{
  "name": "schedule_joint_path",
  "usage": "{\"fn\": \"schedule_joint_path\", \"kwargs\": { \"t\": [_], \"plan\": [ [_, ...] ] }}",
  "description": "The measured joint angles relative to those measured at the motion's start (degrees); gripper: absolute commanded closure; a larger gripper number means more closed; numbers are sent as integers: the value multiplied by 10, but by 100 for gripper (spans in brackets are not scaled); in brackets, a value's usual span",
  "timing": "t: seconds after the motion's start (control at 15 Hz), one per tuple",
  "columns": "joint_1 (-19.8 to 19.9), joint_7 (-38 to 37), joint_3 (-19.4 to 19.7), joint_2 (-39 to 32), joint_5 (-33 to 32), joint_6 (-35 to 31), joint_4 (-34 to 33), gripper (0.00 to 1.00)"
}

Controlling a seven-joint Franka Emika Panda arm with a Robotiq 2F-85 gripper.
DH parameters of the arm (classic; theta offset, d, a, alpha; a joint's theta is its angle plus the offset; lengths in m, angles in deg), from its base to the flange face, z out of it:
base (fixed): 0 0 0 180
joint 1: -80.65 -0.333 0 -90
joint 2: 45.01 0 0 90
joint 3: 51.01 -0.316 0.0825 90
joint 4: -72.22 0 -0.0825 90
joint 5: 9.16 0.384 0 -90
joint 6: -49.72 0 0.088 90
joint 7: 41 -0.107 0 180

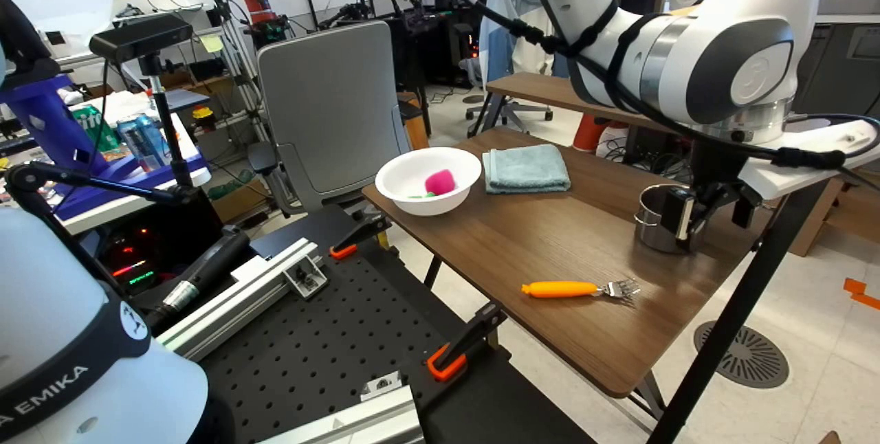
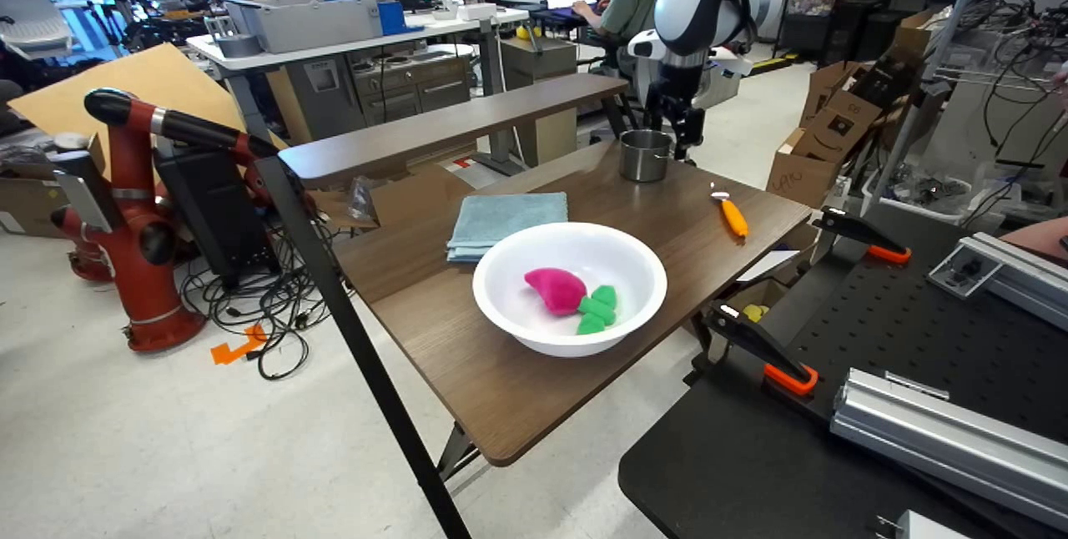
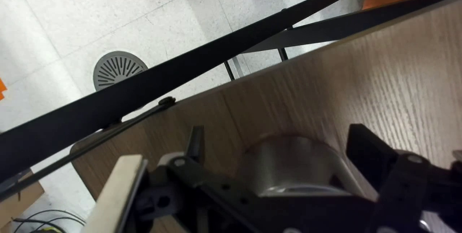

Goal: Move the silver pot to the left

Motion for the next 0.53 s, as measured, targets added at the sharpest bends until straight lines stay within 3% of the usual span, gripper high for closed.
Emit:
{"fn": "schedule_joint_path", "kwargs": {
  "t": [0.53],
  "plan": [
    [-12,22,-30,-19,0,0,-15,0]
  ]
}}
